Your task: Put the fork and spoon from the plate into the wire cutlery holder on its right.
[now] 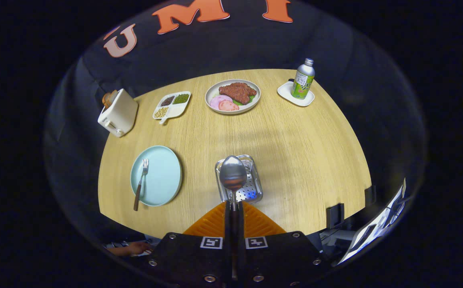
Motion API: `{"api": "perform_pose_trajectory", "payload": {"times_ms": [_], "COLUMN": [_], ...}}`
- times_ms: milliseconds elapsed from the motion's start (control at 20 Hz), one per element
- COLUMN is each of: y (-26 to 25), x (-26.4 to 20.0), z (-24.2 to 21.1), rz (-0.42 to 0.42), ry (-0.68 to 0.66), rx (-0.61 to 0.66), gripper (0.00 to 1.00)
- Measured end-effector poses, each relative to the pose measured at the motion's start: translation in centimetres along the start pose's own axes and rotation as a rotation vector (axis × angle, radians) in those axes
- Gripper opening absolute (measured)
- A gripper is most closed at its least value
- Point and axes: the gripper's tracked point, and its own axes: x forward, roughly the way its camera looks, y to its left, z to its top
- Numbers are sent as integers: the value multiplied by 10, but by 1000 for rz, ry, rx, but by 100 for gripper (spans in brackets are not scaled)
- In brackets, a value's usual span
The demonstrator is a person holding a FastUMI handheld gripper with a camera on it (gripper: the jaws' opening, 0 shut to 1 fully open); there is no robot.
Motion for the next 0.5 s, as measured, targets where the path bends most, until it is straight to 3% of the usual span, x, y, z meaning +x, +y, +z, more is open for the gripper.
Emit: {"api": "perform_pose_trajectory", "payload": {"times_ms": [500], "y": [-21], "x": [34], "z": [-10], "rz": [3], "ry": [213], "rx": [-217], "gripper": [6]}}
